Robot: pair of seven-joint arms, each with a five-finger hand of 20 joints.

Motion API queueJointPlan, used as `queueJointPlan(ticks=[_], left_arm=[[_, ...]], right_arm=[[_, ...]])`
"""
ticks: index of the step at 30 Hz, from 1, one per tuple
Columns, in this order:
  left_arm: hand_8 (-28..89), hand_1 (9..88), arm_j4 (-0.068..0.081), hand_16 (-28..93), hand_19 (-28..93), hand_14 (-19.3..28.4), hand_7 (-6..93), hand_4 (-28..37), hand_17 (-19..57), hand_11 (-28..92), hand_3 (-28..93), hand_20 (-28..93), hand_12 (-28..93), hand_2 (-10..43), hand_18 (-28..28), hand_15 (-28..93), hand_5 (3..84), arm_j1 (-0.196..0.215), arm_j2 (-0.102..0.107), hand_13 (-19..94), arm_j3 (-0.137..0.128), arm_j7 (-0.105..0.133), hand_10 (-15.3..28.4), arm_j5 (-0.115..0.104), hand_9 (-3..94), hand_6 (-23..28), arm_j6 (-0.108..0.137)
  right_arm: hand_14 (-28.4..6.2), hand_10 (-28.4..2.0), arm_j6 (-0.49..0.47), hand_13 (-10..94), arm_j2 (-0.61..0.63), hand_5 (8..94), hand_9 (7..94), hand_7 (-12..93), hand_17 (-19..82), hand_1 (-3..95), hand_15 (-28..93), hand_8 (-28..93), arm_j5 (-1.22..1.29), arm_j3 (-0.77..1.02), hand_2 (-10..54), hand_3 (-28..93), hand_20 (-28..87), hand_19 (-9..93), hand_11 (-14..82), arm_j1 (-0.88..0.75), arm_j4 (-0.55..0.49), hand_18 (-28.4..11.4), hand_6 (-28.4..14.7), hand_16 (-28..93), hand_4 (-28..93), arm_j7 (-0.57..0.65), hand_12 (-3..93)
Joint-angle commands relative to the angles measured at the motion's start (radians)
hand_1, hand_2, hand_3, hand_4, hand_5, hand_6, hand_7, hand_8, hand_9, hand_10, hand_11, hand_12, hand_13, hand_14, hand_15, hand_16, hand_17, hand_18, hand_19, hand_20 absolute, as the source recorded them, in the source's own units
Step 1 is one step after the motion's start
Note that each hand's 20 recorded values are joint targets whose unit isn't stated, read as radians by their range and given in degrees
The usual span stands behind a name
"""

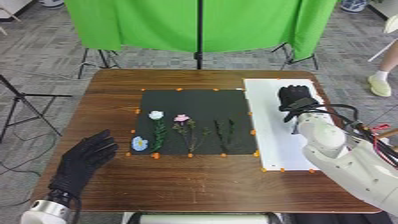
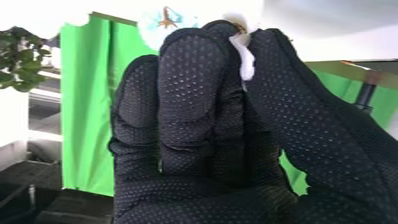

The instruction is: Arrange flowers

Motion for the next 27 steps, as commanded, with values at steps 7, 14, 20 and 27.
queueJointPlan(ticks=[7, 14, 20, 27], left_arm=[[-8, 24.5, -0.002, -1, 49, 15.7, 18.7, -26.1, -8.8, 24, 69, 8, 17, 2.1, 20.8, 36, 37.5, 0.019, -0.005, 24, 0.008, -0.003, 12.9, 0.002, 32.3, 4.8, -0.001], [-8, 24.6, 0.007, 0, 49, 15.6, 18.8, -25.9, -8.8, 24, 69, 8, 17, 2.1, 20.7, 36, 37.4, 0.001, -0.004, 24, 0.017, -0.009, 12.9, 0.002, 32.2, 4.7, -0.006], [-8, 24.5, 0.007, 0, 49, 15.6, 18.8, -25.9, -8.8, 24, 69, 8, 17, 2.0, 20.7, 36, 37.5, 0.002, -0.007, 24, 0.017, -0.010, 12.9, 0.002, 32.2, 4.7, -0.003], [-8, 24.5, 0.009, 0, 49, 15.6, 18.7, -26.0, -8.8, 24, 69, 8, 17, 2.0, 20.7, 36, 37.5, -0.001, -0.006, 24, 0.017, -0.012, 13.0, 0.001, 32.3, 4.8, -0.003]], right_arm=[[2.4, -3.4, 0.037, 81, -0.128, 66.4, 82.5, 59, 36, 53.9, 47, -11, 0.019, -0.035, -9.5, 83, 40, 76, 21.7, 0.088, -0.154, -14.8, 1.9, 42, -28, -0.154, 49.9], [2.0, -3.2, -0.016, 80, -0.240, 65.3, 82.3, 60, 35, 53.3, 47, -10, 0.022, -0.082, -9.5, 83, 40, 76, 21.7, 0.145, -0.145, -14.9, 2.5, 41, -28, -0.218, 50.0], [1.8, -3.0, -0.065, 79, -0.289, 65.0, 82.3, 60, 35, 52.8, 48, -10, 0.013, -0.110, -9.5, 83, 41, 76, 21.4, 0.156, -0.115, -14.8, 2.6, 41, -28, -0.249, 49.6], [1.5, -2.9, -0.110, 79, -0.288, 65.1, 82.4, 59, 35, 52.7, 48, -10, -0.003, -0.145, -9.5, 83, 40, 76, 21.1, 0.137, -0.118, -14.5, 2.8, 40, -28, -0.269, 49.1]])
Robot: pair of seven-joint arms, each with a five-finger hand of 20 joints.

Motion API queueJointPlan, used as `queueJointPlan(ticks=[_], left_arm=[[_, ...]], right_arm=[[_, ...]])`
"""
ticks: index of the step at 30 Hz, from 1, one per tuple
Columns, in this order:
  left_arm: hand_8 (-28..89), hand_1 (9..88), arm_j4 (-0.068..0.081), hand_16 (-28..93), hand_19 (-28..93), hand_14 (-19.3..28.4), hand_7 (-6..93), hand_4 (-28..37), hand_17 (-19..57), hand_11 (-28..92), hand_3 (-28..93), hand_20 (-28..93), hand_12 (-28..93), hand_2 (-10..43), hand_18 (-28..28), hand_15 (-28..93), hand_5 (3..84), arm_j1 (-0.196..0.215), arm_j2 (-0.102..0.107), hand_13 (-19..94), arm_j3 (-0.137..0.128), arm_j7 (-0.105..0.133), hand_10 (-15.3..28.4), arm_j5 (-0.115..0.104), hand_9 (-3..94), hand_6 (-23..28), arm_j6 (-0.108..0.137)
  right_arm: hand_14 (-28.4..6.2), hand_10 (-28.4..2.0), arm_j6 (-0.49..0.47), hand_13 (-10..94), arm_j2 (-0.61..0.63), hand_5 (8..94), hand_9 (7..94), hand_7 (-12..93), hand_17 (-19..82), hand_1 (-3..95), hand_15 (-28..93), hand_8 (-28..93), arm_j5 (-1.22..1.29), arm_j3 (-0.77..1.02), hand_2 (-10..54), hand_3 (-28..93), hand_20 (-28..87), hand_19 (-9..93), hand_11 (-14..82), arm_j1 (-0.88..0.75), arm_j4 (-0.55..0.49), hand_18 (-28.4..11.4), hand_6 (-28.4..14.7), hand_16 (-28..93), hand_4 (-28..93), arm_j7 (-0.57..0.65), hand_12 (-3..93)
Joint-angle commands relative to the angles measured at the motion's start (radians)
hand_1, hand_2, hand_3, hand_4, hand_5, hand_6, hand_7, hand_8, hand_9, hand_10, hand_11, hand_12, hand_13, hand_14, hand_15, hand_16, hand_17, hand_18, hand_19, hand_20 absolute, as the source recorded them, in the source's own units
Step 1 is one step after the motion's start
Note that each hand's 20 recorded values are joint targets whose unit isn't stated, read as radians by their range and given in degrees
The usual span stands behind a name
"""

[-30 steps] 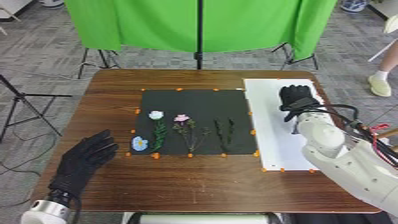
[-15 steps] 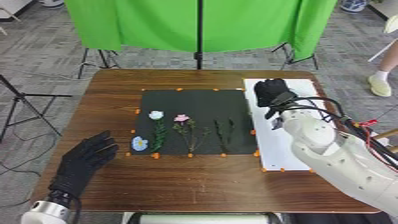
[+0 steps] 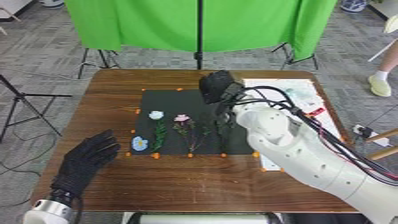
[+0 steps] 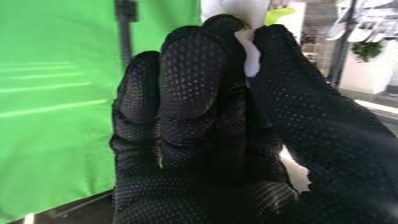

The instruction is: Arrange flowers

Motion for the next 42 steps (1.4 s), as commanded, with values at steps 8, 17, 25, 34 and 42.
queueJointPlan(ticks=[8, 17, 25, 34, 42], left_arm=[[-8, 24.6, 0.012, -1, 49, 15.7, 18.7, -26.0, -8.8, 24, 69, 8, 17, 2.1, 20.7, 36, 37.5, 0.001, -0.001, 24, 0.007, -0.016, 12.9, 0.001, 32.3, 4.8, -0.013], [-8, 24.6, 0.010, -1, 49, 15.7, 18.9, -26.0, -8.8, 24, 69, 8, 17, 2.2, 20.7, 36, 37.4, 0.006, -0.001, 24, 0.002, -0.020, 12.9, 0.002, 32.2, 4.7, -0.012], [-8, 24.5, 0.011, -1, 49, 15.7, 18.7, -26.0, -8.8, 24, 70, 8, 17, 2.1, 20.7, 36, 37.5, 0.004, -0.002, 24, 0.003, -0.021, 13.0, 0.001, 32.3, 4.8, -0.012], [-8, 24.5, 0.011, -1, 49, 15.7, 18.6, -26.1, -8.8, 24, 70, 8, 17, 2.2, 20.7, 36, 37.5, 0.003, -0.001, 24, -0.001, -0.020, 13.0, 0.002, 32.3, 4.8, -0.010], [-8, 24.5, 0.010, -1, 49, 15.7, 18.7, -26.1, -8.8, 24, 70, 8, 17, 2.2, 20.7, 36, 37.5, 0.005, -0.005, 24, -0.001, -0.018, 12.9, 0.001, 32.2, 4.8, -0.009]], right_arm=[[1.5, -2.8, -0.051, 79, 0.008, 65.0, 82.6, 59, 34, 52.5, 48, -9, -0.033, -0.050, -9.5, 83, 40, 76, 20.9, -0.038, -0.024, -14.6, 2.9, 40, -28, -0.027, 48.9], [1.4, -2.3, -0.064, 79, 0.001, 64.0, 82.1, 59, 34, 52.2, 49, -7, -0.035, -0.041, -9.5, 82, 40, 76, 20.3, -0.055, -0.018, -14.6, 3.2, 40, -28, -0.024, 48.8], [0.6, -2.8, -0.102, 77, -0.009, 62.0, 80.4, 56, 33, 49.3, 50, -6, -0.039, -0.021, -9.5, 80, 40, 75, 19.2, -0.069, -0.013, -14.9, 2.7, 38, -28, -0.019, 48.3], [-1.8, -5.8, -0.078, 73, -0.014, 57.7, 72.6, 52, 31, 38.8, 58, -5, 0.000, -0.013, -9.4, 77, 41, 75, 32.1, -0.068, -0.006, -15.5, 1.7, 26, -28, -0.025, 37.2], [-3.6, -8.8, -0.072, 72, 0.001, 58.5, 67.7, 43, 30, 28.0, 60, -20, 0.025, 0.057, -4.0, 82, 42, 76, 41.1, -0.101, -0.059, -16.5, 1.5, 25, -28, -0.031, 27.8]])
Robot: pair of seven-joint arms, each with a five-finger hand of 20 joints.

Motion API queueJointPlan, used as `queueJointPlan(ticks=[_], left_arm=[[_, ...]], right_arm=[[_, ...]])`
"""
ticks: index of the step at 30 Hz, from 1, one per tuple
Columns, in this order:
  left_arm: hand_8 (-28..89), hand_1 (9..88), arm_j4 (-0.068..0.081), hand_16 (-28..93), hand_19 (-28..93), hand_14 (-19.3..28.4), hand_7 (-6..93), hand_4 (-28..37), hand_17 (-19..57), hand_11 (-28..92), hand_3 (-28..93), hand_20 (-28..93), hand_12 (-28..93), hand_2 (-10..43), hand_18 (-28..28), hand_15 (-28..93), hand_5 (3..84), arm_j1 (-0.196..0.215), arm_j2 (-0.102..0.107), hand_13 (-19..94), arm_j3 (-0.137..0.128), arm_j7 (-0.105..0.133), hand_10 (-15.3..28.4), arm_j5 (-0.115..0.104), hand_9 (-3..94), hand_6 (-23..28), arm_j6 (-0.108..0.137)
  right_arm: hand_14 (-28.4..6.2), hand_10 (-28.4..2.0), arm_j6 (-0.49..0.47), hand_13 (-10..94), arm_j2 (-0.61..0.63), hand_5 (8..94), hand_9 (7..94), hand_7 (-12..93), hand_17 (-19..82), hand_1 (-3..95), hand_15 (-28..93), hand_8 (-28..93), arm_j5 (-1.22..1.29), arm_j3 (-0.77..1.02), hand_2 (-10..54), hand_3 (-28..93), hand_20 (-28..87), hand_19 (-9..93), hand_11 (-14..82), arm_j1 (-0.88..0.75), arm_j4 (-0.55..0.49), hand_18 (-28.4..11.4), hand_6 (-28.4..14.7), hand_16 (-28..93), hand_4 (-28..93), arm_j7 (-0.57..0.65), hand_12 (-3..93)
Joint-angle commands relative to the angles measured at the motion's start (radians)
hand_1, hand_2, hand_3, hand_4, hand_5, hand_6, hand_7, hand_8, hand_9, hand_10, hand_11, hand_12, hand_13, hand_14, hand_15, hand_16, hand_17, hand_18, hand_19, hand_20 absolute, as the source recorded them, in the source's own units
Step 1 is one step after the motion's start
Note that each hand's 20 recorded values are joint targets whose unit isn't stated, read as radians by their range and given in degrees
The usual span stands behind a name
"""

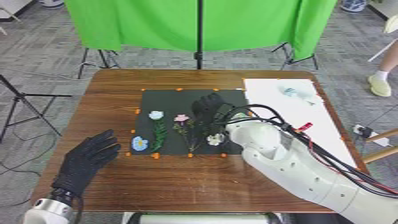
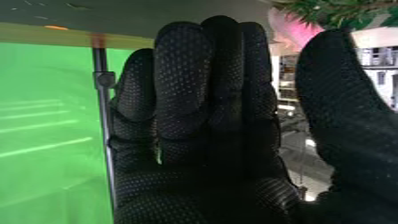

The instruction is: Arrange flowers

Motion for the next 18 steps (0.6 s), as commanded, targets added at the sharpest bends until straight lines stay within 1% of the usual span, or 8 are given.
queueJointPlan(ticks=[1, 2, 5, 7, 9, 12, 13, 18], left_arm=[[-8, 24.5, 0.006, -1, 49, 15.7, 18.7, -26.1, -8.8, 24, 70, 8, 17, 2.2, 20.7, 36, 37.5, 0.013, -0.006, 24, -0.001, -0.006, 12.9, 0.002, 32.3, 4.8, -0.008], [-8, 24.5, 0.007, -1, 49, 15.7, 18.7, -26.1, -8.8, 24, 69, 8, 17, 2.2, 20.7, 36, 37.5, 0.012, -0.006, 24, 0.000, -0.006, 12.9, 0.002, 32.3, 4.8, -0.008], [-8, 24.6, 0.005, -1, 49, 15.7, 18.8, -26.0, -8.8, 24, 69, 8, 17, 2.2, 20.7, 36, 37.5, 0.016, -0.007, 24, -0.001, -0.001, 12.9, 0.002, 32.3, 4.8, -0.004], [-8, 24.6, 0.002, -1, 49, 15.7, 18.8, -26.1, -8.8, 24, 69, 8, 17, 2.3, 20.7, 36, 37.5, 0.023, -0.010, 24, -0.006, -0.002, 12.9, 0.002, 32.3, 4.8, -0.003], [-8, 24.6, 0.000, -1, 49, 15.7, 18.7, -26.1, -8.8, 24, 69, 8, 17, 2.2, 20.8, 36, 37.5, 0.029, -0.010, 24, -0.009, 0.000, 12.9, 0.002, 32.3, 4.8, 0.000], [-8, 24.5, 0.000, -1, 50, 15.7, 18.9, -26.0, -8.8, 24, 69, 8, 17, 2.2, 20.8, 36, 37.4, 0.031, -0.010, 24, -0.010, 0.003, 12.9, 0.004, 32.3, 4.7, -0.003], [-8, 24.6, -0.003, -1, 50, 15.7, 18.8, -26.0, -8.8, 24, 69, 8, 17, 2.2, 20.8, 36, 37.4, 0.035, -0.011, 24, -0.012, 0.002, 12.9, 0.003, 32.3, 4.7, -0.002], [-8, 24.6, 0.000, -1, 49, 15.7, 18.6, -26.0, -8.8, 24, 70, 8, 17, 2.1, 20.7, 36, 37.4, 0.027, -0.002, 24, -0.006, 0.005, 12.9, 0.003, 32.3, 4.8, -0.009]], right_arm=[[-4.5, -9.2, -0.006, 70, 0.026, 57.6, 66.7, 43, 30, 27.6, 62, -20, 0.018, 0.098, -3.9, 82, 42, 76, 42.0, -0.037, -0.070, -16.7, 1.1, 26, -28, -0.026, 28.2], [-4.8, -9.5, -0.041, 69, 0.039, 57.3, 66.2, 42, 30, 27.5, 62, -20, 0.020, 0.131, -3.8, 82, 43, 76, 42.4, -0.053, -0.092, -16.8, 1.0, 26, -28, -0.051, 28.3], [-5.3, -10.1, -0.109, 60, 0.097, 48.7, 55.7, 44, 25, 27.3, 66, -21, 0.020, 0.224, -5.2, 85, 43, 76, 46.2, -0.115, -0.164, -17.0, 0.4, 24, -28, -0.094, 27.4], [-5.4, -10.2, -0.127, 56, 0.133, 46.1, 51.9, 45, 24, 28.0, 66, -22, 0.045, 0.273, -6.8, 86, 43, 75, 46.8, -0.161, -0.201, -17.0, 0.2, 23, -28, -0.111, 27.3], [-5.5, -10.3, -0.131, 55, 0.159, 45.6, 51.2, 45, 24, 28.2, 66, -22, 0.061, 0.309, -7.4, 86, 43, 74, 46.9, -0.204, -0.226, -17.1, 0.2, 22, -28, -0.126, 27.1], [-5.8, -10.3, -0.133, 55, 0.185, 46.0, 51.6, 45, 24, 28.6, 66, -22, 0.048, 0.343, -8.2, 86, 43, 74, 46.9, -0.255, -0.252, -17.1, -0.1, 21, -28, -0.138, 26.5], [-5.8, -10.0, -0.142, 55, 0.186, 46.3, 52.2, 45, 24, 28.7, 66, -22, 0.052, 0.351, -8.4, 86, 43, 74, 46.7, -0.269, -0.257, -17.2, 0.0, 21, -28, -0.138, 26.3], [-5.6, -9.5, -0.147, 58, 0.196, 49.2, 57.2, 45, 26, 30.0, 65, -22, 0.016, 0.348, -9.4, 85, 43, 75, 45.9, -0.308, -0.266, -16.8, 0.5, 21, -28, -0.123, 25.9]])
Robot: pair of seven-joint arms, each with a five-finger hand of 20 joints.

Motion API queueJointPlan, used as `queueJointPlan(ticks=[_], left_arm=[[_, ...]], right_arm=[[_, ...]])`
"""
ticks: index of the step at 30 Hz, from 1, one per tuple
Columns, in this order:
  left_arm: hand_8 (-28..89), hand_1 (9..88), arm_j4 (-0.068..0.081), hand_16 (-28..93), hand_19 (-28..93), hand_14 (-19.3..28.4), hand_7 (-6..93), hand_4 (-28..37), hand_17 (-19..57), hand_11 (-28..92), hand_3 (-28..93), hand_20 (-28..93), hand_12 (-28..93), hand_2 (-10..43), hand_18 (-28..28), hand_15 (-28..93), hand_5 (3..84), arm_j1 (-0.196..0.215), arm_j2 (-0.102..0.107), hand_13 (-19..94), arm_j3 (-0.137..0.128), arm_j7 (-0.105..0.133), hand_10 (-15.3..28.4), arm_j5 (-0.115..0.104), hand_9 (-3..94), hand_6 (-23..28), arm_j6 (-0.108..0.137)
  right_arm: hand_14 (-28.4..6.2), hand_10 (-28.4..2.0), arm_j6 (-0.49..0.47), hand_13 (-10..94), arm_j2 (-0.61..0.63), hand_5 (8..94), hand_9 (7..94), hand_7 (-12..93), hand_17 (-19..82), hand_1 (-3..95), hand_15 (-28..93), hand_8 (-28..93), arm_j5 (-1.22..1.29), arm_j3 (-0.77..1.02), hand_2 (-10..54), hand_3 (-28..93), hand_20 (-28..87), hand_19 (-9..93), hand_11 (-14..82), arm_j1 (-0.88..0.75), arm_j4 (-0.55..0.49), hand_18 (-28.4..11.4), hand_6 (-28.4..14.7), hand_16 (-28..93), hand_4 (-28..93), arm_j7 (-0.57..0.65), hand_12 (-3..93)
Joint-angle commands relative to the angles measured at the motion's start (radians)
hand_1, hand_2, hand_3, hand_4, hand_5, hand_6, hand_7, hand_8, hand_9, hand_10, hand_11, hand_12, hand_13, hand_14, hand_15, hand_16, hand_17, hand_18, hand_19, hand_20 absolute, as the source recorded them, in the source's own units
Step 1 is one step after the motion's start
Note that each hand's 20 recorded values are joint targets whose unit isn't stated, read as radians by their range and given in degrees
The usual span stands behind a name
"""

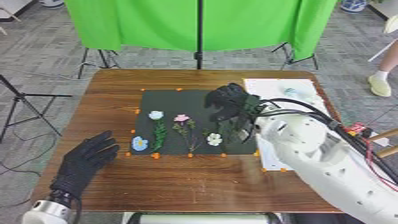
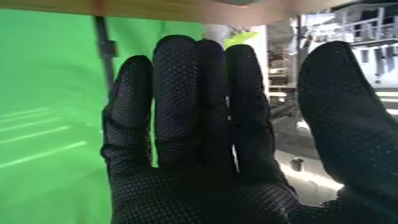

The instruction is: Arrange flowers

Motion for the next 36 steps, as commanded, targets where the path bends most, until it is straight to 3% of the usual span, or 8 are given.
queueJointPlan(ticks=[1, 16, 25, 36], left_arm=[[-8, 24.5, 0.003, 0, 49, 15.7, 18.6, -26.0, -8.8, 24, 70, 8, 17, 2.1, 20.7, 36, 37.4, 0.012, 0.001, 24, 0.004, 0.003, 13.0, 0.003, 32.3, 4.8, -0.010], [-8, 24.4, 0.005, -1, 49, 15.7, 18.8, -26.0, -8.8, 24, 70, 8, 17, 2.1, 20.7, 36, 37.5, 0.007, 0.004, 24, 0.003, -0.014, 12.9, 0.000, 32.2, 4.8, -0.011], [-8, 24.6, 0.008, -1, 49, 15.7, 18.8, -26.0, -8.8, 24, 69, 8, 17, 2.1, 20.7, 36, 37.4, 0.003, 0.005, 24, 0.005, -0.014, 13.0, 0.001, 32.2, 4.8, -0.013], [-8, 24.5, 0.005, 0, 49, 15.7, 18.8, -26.0, -8.8, 24, 69, 8, 17, 2.1, 20.7, 36, 37.5, 0.010, 0.003, 24, 0.003, -0.011, 12.9, 0.002, 32.3, 4.8, -0.012]], right_arm=[[-5.3, -9.3, 0.008, 60, 0.035, 50.3, 59.1, 45, 26, 30.6, 64, -22, -0.044, -0.002, -9.5, 84, 43, 75, 45.7, -0.089, 0.007, -16.7, 0.7, 21, -28, 0.023, 25.7], [-3.7, -7.2, 0.090, 68, 0.034, 55.9, 66.1, 46, 31, 35.9, 63, -22, -0.069, -0.073, -9.5, 77, 42, 78, 45.1, -0.086, 0.017, -16.5, 2.0, 24, -28, 0.102, 30.0], [-2.5, -5.0, 0.098, 71, 0.014, 56.6, 70.9, 48, 33, 43.8, 62, -6, -0.090, -0.104, -9.5, 67, 42, 79, 38.2, -0.081, 0.052, -16.2, 2.1, 25, -28, 0.117, 38.6], [-2.5, -4.6, 0.097, 72, -0.013, 57.2, 73.0, 49, 34, 47.8, 62, -4, -0.113, -0.106, -9.5, 60, 42, 80, 36.0, -0.090, 0.044, -16.1, 2.1, 26, -28, 0.107, 42.0]])
